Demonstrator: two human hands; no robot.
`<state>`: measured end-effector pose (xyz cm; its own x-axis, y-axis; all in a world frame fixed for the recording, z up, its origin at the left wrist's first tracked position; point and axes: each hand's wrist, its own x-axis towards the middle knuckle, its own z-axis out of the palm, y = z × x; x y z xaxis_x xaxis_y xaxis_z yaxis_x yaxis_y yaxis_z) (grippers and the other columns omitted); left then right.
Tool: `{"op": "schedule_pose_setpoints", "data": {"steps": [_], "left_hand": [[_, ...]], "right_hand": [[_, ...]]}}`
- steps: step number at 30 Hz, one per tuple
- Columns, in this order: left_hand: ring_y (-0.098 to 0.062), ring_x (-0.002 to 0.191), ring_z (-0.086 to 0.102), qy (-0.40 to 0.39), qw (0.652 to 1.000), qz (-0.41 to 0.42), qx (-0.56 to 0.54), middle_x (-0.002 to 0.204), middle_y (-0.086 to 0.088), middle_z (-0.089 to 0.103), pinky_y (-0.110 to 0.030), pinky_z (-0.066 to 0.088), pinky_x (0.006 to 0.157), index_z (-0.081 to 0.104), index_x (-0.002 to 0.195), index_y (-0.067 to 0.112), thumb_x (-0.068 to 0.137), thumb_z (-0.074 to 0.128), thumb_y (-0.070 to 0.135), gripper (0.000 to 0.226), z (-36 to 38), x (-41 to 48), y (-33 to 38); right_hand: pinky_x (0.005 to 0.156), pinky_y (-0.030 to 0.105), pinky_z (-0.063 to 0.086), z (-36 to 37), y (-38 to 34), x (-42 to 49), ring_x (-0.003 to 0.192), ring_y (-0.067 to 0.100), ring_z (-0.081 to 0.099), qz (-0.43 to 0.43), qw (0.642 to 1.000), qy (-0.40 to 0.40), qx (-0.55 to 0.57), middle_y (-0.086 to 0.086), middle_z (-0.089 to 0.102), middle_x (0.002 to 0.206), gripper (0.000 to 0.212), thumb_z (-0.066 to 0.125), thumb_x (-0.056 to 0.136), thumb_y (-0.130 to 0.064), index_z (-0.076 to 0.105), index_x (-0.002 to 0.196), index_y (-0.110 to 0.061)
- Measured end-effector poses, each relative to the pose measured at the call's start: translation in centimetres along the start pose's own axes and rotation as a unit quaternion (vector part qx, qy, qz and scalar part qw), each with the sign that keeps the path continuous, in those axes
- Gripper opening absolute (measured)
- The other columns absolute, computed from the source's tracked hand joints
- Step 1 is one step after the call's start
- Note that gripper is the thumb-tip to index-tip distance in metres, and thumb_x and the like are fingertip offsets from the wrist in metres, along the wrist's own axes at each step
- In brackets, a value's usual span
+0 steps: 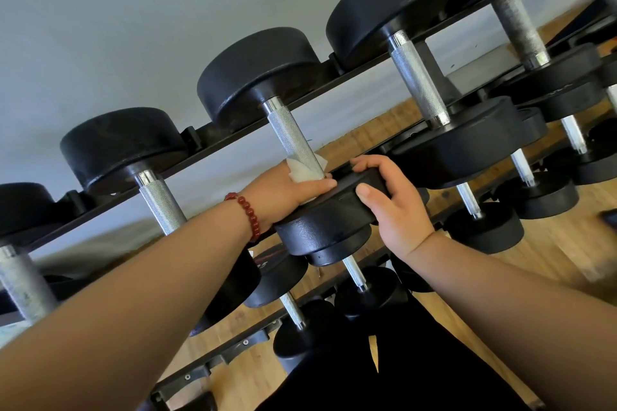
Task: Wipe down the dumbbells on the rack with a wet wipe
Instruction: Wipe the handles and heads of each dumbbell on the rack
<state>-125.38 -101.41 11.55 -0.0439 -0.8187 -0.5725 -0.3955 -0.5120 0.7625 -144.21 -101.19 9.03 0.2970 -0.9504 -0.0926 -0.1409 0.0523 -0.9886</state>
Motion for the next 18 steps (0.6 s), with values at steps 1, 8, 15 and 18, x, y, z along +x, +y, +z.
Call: {"op": "schedule_pose_setpoints", "data": {"steps": [1,8,15,18], "left_hand": [[-0.017,0.1,0.068,0.001,1.0,0.0,0.005,0.101,0.0,0.073,-0.039,0.052,0.094,0.071,0.108,0.019,0.064,0.076,0.059,0.06,-0.1,0.1,0.0],[-0.001,0.072,0.054,0.112,0.994,-0.013,-0.004,0.077,0.013,0.057,-0.015,0.039,0.058,0.051,0.076,0.03,0.08,0.071,0.051,0.03,1.0,-0.1,1.4],[-0.013,0.082,0.069,0.135,0.985,-0.011,-0.105,0.085,0.003,0.074,-0.032,0.056,0.079,0.068,0.079,0.023,0.076,0.078,0.047,0.026,0.8,0.7,1.2],[-0.019,0.087,0.071,0.14,0.982,0.0,-0.129,0.082,0.002,0.076,-0.037,0.055,0.089,0.074,0.065,0.022,0.074,0.076,0.052,0.032,1.1,1.5,1.1]], "right_hand": [[0.091,0.058,0.047,0.0,0.0,0.0,0.108,0.024,0.057,-0.005,1.0,0.002,-0.003,-0.014,0.06,0.108,0.03,0.054,0.077,-0.047,0.057,0.103,-0.032],[0.09,0.059,0.047,0.0,0.2,0.1,0.107,0.026,0.058,-0.018,1.0,0.001,-0.003,-0.001,0.061,0.109,0.03,0.053,0.079,-0.047,0.057,0.103,-0.031],[0.091,0.057,0.047,0.0,0.3,0.2,0.107,0.025,0.057,-0.025,1.0,0.0,-0.013,-0.004,0.061,0.109,0.028,0.052,0.08,-0.047,0.056,0.103,-0.032],[0.091,0.057,0.047,-0.1,0.5,0.2,0.107,0.025,0.057,-0.031,0.999,-0.001,-0.018,-0.004,0.061,0.108,0.028,0.052,0.081,-0.047,0.056,0.104,-0.032]]}}
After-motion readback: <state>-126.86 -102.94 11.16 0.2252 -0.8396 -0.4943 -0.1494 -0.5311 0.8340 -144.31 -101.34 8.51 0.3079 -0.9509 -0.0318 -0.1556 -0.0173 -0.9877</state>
